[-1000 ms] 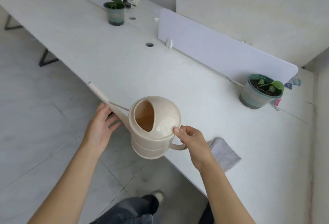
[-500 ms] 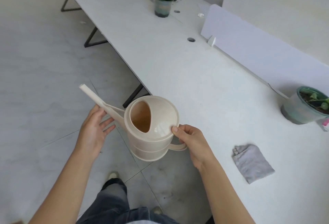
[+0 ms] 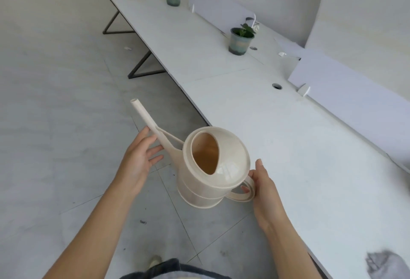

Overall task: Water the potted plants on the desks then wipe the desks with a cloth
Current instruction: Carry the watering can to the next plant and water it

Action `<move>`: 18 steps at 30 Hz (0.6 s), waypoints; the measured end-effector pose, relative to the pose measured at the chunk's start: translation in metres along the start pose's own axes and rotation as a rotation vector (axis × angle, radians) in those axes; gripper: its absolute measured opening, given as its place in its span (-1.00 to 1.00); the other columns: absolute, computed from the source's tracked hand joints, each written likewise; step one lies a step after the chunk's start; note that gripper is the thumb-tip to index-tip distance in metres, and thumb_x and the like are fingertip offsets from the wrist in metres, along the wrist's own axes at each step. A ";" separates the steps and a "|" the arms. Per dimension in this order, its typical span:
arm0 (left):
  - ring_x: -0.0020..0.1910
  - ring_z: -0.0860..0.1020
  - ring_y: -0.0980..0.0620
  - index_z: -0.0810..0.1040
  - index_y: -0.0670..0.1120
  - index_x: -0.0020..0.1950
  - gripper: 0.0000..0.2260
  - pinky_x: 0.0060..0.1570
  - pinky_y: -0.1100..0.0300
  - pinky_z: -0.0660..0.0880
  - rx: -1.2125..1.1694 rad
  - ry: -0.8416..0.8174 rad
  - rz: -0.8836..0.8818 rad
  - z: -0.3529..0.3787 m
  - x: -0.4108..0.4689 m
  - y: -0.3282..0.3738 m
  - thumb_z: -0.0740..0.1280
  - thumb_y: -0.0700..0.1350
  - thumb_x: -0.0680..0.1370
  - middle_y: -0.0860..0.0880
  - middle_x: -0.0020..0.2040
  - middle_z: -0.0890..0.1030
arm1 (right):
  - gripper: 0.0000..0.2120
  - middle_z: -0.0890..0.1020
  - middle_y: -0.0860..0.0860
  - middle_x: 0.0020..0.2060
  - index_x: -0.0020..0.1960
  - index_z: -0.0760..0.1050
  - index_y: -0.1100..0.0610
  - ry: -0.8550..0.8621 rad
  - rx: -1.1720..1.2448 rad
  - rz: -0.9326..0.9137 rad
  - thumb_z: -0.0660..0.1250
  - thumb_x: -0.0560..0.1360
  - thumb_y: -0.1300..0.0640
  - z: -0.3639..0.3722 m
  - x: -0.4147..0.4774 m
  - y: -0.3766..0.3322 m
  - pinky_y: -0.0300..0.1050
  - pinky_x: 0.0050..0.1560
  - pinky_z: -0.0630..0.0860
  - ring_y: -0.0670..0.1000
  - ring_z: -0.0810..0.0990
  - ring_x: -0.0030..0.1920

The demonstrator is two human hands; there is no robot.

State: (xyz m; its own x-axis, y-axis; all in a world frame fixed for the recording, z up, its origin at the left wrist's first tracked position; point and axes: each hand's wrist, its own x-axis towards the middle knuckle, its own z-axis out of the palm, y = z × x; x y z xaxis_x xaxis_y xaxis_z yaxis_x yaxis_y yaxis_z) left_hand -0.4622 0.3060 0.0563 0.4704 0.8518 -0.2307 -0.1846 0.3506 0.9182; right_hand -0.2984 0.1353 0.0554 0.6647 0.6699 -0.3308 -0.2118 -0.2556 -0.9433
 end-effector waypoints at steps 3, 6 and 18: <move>0.07 0.55 0.07 0.35 0.05 0.39 -0.65 0.12 0.11 0.41 0.026 -0.023 0.005 -0.021 0.027 0.021 0.13 -0.12 0.60 0.12 0.10 0.56 | -0.62 0.61 -0.11 -0.38 -0.30 0.57 0.02 -0.002 0.020 -0.017 0.11 0.56 -0.05 0.032 0.021 -0.010 -0.15 -0.11 0.36 -0.05 0.48 -0.21; 0.08 0.55 0.07 0.34 0.03 0.40 -0.64 0.14 0.08 0.40 0.024 -0.022 0.000 -0.038 0.050 0.033 0.14 -0.11 0.59 0.14 0.07 0.56 | -0.73 0.66 0.02 -0.10 -0.06 0.61 0.10 0.003 0.022 -0.009 0.20 0.52 -0.02 0.058 0.040 -0.021 -0.10 0.00 0.40 0.02 0.54 -0.01; 0.10 0.53 0.05 0.32 0.04 0.39 -0.64 0.07 0.10 0.43 -0.011 0.067 0.010 -0.060 0.169 0.067 0.14 -0.12 0.59 0.12 0.09 0.54 | -0.62 0.53 -0.08 -0.45 -0.37 0.50 0.04 -0.047 -0.045 -0.001 0.12 0.56 -0.02 0.119 0.165 -0.068 -0.16 -0.17 0.35 -0.04 0.42 -0.27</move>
State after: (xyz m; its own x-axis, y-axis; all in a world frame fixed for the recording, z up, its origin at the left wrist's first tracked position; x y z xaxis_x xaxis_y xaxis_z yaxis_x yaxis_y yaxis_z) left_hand -0.4467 0.4972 0.0593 0.4100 0.8791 -0.2429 -0.1987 0.3460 0.9169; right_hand -0.2592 0.3464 0.0612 0.6304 0.7016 -0.3321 -0.1781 -0.2856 -0.9416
